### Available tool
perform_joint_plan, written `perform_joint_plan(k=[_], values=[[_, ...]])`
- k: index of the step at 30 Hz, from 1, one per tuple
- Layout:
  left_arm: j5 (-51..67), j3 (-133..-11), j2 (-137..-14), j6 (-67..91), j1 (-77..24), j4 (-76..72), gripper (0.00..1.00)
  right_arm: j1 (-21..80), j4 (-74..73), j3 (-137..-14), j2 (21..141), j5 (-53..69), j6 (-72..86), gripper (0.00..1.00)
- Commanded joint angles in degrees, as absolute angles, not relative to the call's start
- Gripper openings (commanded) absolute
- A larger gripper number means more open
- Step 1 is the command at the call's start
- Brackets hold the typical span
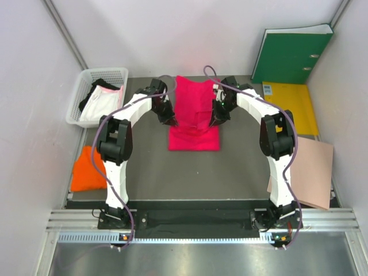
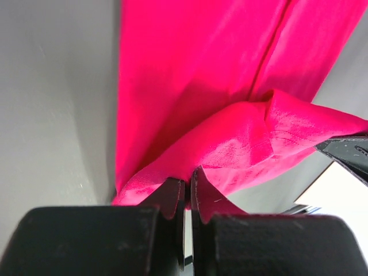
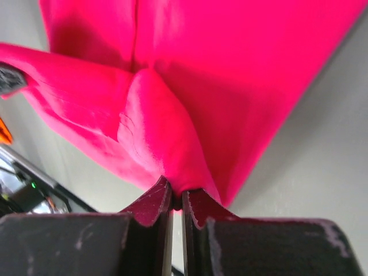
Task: Fold and stack the t-shirts
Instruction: Fold the folded rectangular tshirt in 1/3 of the way
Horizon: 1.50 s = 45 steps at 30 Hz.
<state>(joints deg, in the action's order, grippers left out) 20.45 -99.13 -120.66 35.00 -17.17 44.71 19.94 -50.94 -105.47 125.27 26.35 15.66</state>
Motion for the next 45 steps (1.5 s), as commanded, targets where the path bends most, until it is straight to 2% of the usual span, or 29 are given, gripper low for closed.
perform_joint_plan(k=[1, 2, 3, 4, 5, 7, 10, 13, 15, 18, 20, 21, 22, 28, 32, 45], values=[[23.72, -103.97, -122.52, 37.00, -14.77, 41.23, 0.01, 18.02, -45.80, -110.83, 127.09, 26.89, 20.03, 0.06], [24.60, -104.32, -122.95, 37.09, -14.42, 40.26, 0.45, 17.58, -43.96, -110.83, 127.35, 26.72, 22.21, 0.11], [26.78, -105.02, -123.57, 37.61, -14.15, 39.21, 0.74, 16.45, -42.73, -110.22, 127.88, 26.63, 23.54, 0.18], [27.68, -105.29, -123.84, 37.97, -13.37, 37.29, 0.91, 15.91, -41.24, -109.61, 128.05, 26.46, 24.86, 0.27], [29.16, -105.12, -123.75, 38.06, -13.01, 35.18, 0.99, 15.47, -37.31, -108.64, 127.97, 26.11, 27.14, 0.44], [31.72, -103.89, -122.61, 38.32, -12.13, 32.79, 0.99, 14.59, -31.76, -103.47, 126.13, 25.49, 29.61, 0.64], [33.83, -100.73, -119.80, 37.71, -11.16, 28.39, 0.99, 14.41, -22.25, -95.64, 120.87, 22.60, 31.64, 0.78], [33.49, -97.31, -116.73, 34.99, -10.55, 29.79, 0.99, 14.94, -19.16, -91.76, 115.06, 19.08, 29.28, 0.85], [32.61, -93.09, -113.75, 32.45, -10.37, 30.76, 0.99, 15.47, -21.35, -91.76, 112.24, 18.28, 26.29, 0.87], [30.85, -86.68, -109.87, 30.59, -10.28, 30.41, 0.99, 17.40, -25.83, -92.28, 108.91, 16.79, 21.63, 0.82], [29.97, -83.42, -108.29, 30.15, -10.28, 30.58, 0.99, 19.76, -27.77, -91.94, 106.54, 16.17, 17.77, 0.60], [29.80, -82.45, -107.93, 30.06, -10.28, 30.59, 0.99, 20.65, -28.30, -91.93, 106.00, 16.08, 16.54, 0.43], [29.88, -81.75, -107.76, 30.23, -10.28, 30.50, 0.99, 21.70, -30.30, -92.28, 105.91, 14.87, 14.17, 0.01], [29.36, -79.45, -107.75, 31.73, -10.28, 30.06, 0.99, 28.91, -42.17, -103.07, 115.73, 12.48, 7.22, 0.00], [29.27, -80.33, -108.54, 31.55, -10.28, 30.85, 0.99, 31.63, -44.82, -106.61, 120.58, 11.60, 6.50, 0.00], [31.03, -79.89, -109.34, 32.08, -10.37, 30.15, 0.99, 32.87, -47.99, -111.80, 129.29, 7.93, 6.59, 0.00]])
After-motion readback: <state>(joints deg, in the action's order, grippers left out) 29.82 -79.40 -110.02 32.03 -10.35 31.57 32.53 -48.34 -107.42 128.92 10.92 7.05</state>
